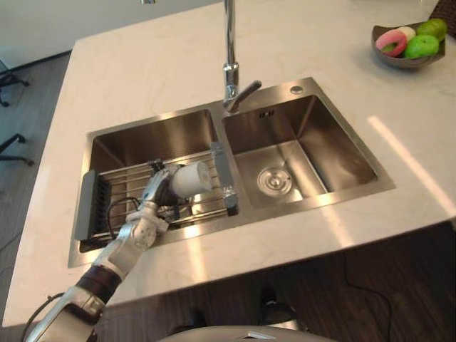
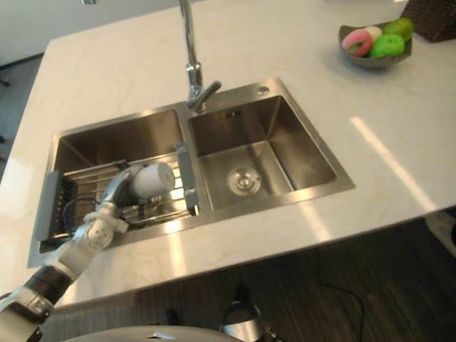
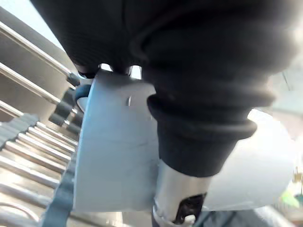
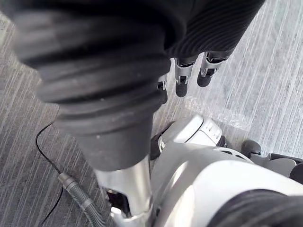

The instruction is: Walk over to the sink, pick up the cup, carry it to the dishwasher, place the cup inside the dishwasher, then close the dishwasher door

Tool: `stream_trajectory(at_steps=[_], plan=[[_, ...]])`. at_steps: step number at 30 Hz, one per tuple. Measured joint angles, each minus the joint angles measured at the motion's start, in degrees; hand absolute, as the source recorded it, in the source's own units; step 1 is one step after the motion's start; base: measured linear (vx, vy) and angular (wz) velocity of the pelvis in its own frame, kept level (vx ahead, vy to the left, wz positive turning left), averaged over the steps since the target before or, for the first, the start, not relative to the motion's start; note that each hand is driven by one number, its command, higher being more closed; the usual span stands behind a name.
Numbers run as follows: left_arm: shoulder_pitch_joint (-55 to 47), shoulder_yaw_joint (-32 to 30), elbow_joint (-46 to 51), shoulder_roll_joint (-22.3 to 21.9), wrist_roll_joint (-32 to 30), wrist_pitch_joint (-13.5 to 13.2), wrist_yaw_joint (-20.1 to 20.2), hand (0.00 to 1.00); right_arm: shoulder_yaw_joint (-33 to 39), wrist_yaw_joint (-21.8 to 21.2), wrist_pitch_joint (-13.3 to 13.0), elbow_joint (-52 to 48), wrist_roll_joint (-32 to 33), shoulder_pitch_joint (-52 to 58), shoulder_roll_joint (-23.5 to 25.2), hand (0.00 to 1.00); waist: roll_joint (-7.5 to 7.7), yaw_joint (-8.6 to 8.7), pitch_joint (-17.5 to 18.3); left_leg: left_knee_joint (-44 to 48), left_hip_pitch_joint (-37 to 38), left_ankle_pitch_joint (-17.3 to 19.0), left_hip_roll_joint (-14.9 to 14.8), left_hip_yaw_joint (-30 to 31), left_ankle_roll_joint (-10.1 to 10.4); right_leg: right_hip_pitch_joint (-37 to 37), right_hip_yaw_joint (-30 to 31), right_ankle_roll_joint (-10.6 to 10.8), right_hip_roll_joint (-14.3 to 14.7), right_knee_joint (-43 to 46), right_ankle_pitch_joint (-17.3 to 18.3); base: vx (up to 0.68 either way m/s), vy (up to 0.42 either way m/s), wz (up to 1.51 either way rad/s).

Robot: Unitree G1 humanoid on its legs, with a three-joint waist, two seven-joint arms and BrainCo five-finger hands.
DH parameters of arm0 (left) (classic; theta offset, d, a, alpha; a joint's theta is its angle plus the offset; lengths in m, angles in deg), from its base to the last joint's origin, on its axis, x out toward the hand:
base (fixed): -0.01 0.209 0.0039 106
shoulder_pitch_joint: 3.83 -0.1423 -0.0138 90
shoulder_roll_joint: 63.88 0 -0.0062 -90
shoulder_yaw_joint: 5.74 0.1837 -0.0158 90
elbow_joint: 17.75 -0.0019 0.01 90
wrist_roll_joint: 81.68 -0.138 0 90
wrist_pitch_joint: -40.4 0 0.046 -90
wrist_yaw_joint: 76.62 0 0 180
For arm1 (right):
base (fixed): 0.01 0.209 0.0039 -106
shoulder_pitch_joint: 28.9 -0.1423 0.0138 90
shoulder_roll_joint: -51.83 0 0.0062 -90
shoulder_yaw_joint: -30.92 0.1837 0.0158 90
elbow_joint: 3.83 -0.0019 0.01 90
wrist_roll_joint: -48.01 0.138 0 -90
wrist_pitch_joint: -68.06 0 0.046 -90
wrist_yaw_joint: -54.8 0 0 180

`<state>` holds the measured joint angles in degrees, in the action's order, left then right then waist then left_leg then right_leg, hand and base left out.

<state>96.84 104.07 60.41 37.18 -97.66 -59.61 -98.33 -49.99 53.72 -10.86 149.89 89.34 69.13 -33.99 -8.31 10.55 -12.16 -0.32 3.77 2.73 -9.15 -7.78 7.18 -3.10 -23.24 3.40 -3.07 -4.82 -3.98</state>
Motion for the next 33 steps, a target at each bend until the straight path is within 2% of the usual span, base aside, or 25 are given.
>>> stream_trajectory(at_steps=[3, 6, 7, 10, 12, 17, 19, 20, 21, 25, 26, 27, 28, 29, 30, 31, 32, 33], plan=[[-3.6, -7.36, 7.46, -0.01, 2.82, -3.4, -3.18, 1.0, 0.93, -1.01, 0.25, 0.23, -0.02, 0.35, -0.06, 0.0, 0.31, -1.8, -0.07, 0.04, -0.52, -0.6, 0.5, 0.87, -0.25, -0.22, -1.75, -0.05, -0.53, 0.09, 0.04, 0.07, 0.027, 0.23], [-4.26, -17.54, 16.39, 0.02, 5.78, -7.26, -8.6, 1.0, 5.23, -2.46, 0.47, 0.35, -0.23, 0.66, 0.18, 0.0, 0.3, -4.48, 0.04, 0.09, -0.45, -2.56, 2.51, 1.84, -1.34, -1.98, -4.48, 0.01, -2.13, 0.1, -0.02, 0.02, 0.052, 0.45], [-4.13, -22.5, 20.47, -0.16, 7.46, -9.01, -11.52, 1.0, 7.94, -3.49, 0.33, 0.24, -0.42, 0.64, 0.28, 0.0, 0.13, -6.0, 0.29, 0.19, -0.28, -2.95, 3.08, 1.96, -1.66, -2.75, -5.05, 0.08, -2.71, 0.06, -0.06, -0.02, 0.072, 0.36], [-4.22, -27.79, 25.41, -0.69, 10.83, -12.34, -15.82, 1.0, 11.38, -4.13, 0.4, 0.31, -1.32, 0.64, 0.54, 0.0, 0.45, -8.76, 1.17, 0.15, -1.0, -4.54, 4.08, 3.25, -2.07, -2.96, -5.85, 0.12, -3.9, -0.32, -0.06, -0.06, 0.041, 0.32], [-5.07, -29.92, 27.48, -1.87, 13.82, -15.6, -19.64, 1.0, 13.79, -4.8, 0.42, 0.33, -3.11, 0.62, 0.83, 0.0, 0.65, -11.3, 2.18, 0.12, -1.69, -5.48, 4.77, 3.39, -2.45, -2.76, -6.18, 0.96, -4.77, -0.33, 0.16, -0.11, 0.023, 0.21], [-7.52, -32.77, 28.91, -5.6, 19.59, -16.87, -22.0, 1.0, 16.41, -5.04, 0.45, 0.5, -5.82, 0.86, 2.47, 0.0, 1.54, -12.34, 5.18, -0.66, -2.06, -5.76, 4.37, 3.16, -2.55, -1.63, -6.42, 0.67, -4.53, -0.35, 0.2, -0.13, 0.018, 0.01], [-8.28, -35.05, 29.39, -7.4, 21.91, -16.86, -21.91, 1.0, 17.05, -5.0, 0.41, 0.37, -7.04, 1.47, 2.81, 0.0, 1.33, -12.31, 6.03, 0.43, -2.69, -2.88, 3.46, 3.1, -3.41, -1.65, -7.43, 0.43, -3.77, -0.36, -0.35, -0.09, 0.025, -0.01], [-8.8, -37.09, 29.44, -8.58, 23.76, -16.65, -21.85, 1.0, 17.02, -5.03, 0.72, 0.25, -8.12, 1.99, 3.51, 0.0, 1.38, -12.62, 6.82, 2.67, -3.97, -1.57, 3.49, 3.13, -3.38, -1.89, -7.67, 0.25, -3.75, -0.36, -0.71, -0.1, 0.035, 0.01], [-9.95, -39.12, 29.39, -9.94, 25.24, -16.14, -21.81, 1.0, 17.27, -5.01, 1.06, 0.21, -8.28, 2.87, 4.33, 0.0, 2.07, -13.06, 7.2, 4.2, -5.05, -1.08, 3.47, 3.21, -3.71, -2.21, -8.29, 0.08, -3.9, -0.34, -1.84, -0.09, 0.059, 0.07], [-14.94, -40.46, 29.57, -14.35, 26.87, -13.05, -21.22, 1.0, 18.1, -5.02, 1.58, 0.12, -11.43, 4.77, 5.29, 0.0, 2.65, -13.7, 7.92, 2.74, -5.3, -2.98, 3.66, 3.54, -4.62, -3.14, -11.84, -0.01, -4.23, -0.31, -2.16, -0.07, 0.024, 0.4], [-15.97, -40.47, 29.8, -15.55, 26.91, -12.18, -20.72, 1.0, 18.01, -5.03, 1.58, 0.02, -12.39, 4.84, 5.63, 0.0, 2.95, -13.41, 8.38, 1.76, -5.56, -2.67, 2.83, -1.72, -7.76, -3.25, -13.99, 0.12, -4.79, -0.12, -2.34, -0.03, -0.001, 0.82], [-15.99, -40.47, 29.93, -16.16, 27.09, -11.86, -20.05, 1.0, 17.9, -5.0, 1.59, -0.18, -12.46, 4.79, 5.66, 0.0, 3.24, -13.23, 8.42, 1.35, -5.56, -2.26, 2.3, -5.53, -10.06, -3.53, -15.6, 0.53, -5.31, 0.08, -2.68, -0.01, 0.015, 1.25], [-15.89, -40.35, 30.15, -17.4, 27.16, -11.68, -18.81, 1.0, 17.44, -4.88, 1.57, -0.36, -12.42, 5.15, 5.55, 0.0, 3.39, -12.73, 8.44, 1.18, -5.86, -0.96, 1.37, -12.96, -13.98, -4.28, -19.3, 0.71, -6.48, 0.1, -2.8, 0.01, 0.036, 1.39], [-15.89, -40.23, 30.19, -18.32, 27.96, -11.79, -17.47, 1.0, 16.78, -4.47, 1.51, -0.41, -11.57, 5.42, 5.1, 0.0, 3.57, -12.43, 8.57, 1.57, -5.97, 0.69, 0.56, -18.14, -16.19, -4.98, -22.13, 0.72, -7.4, 0.11, -2.79, 0.0, 0.113, 1.67], [-15.89, -40.07, 30.16, -19.34, 29.14, -12.07, -16.3, 1.0, 16.67, -4.21, 1.44, -0.38, -10.66, 5.62, 4.53, 0.0, 3.55, -11.91, 8.9, 2.55, -5.99, 2.57, -0.4, -23.11, -16.67, -5.33, -25.0, 0.69, -8.45, 0.12, -2.62, -0.03, 0.21, 1.59], [-15.93, -39.92, 29.66, -20.96, 30.57, -13.86, -14.92, 1.0, 16.4, -3.71, 1.11, -0.21, -8.55, 5.89, 3.95, 0.0, 3.41, -12.03, 8.94, 5.4, -6.86, 2.2, -1.97, -28.99, -17.41, -5.27, -27.56, 0.8, -10.82, 1.25, -1.76, -0.02, 0.316, 1.26], [-16.01, -39.95, 28.26, -21.92, 32.09, -16.37, -14.26, 1.0, 16.89, -3.63, 0.35, -0.27, -6.36, 5.5, 2.88, 0.0, 3.12, -12.95, 8.8, 14.99, -7.87, -0.45, -4.31, -32.52, -20.16, -3.55, -28.05, 0.71, -15.35, 6.69, -0.38, -0.01, 0.298, 0.76], [-15.94, -40.02, 27.51, -21.79, 33.02, -17.39, -14.2, 1.0, 16.97, -3.63, 0.1, -0.41, -5.25, 5.33, 2.45, 0.0, 3.56, -13.02, 8.82, 20.67, -7.72, -1.37, -5.53, -34.05, -20.96, -2.75, -27.9, 0.65, -17.92, 9.42, 0.04, 0.03, 0.258, 0.3]])
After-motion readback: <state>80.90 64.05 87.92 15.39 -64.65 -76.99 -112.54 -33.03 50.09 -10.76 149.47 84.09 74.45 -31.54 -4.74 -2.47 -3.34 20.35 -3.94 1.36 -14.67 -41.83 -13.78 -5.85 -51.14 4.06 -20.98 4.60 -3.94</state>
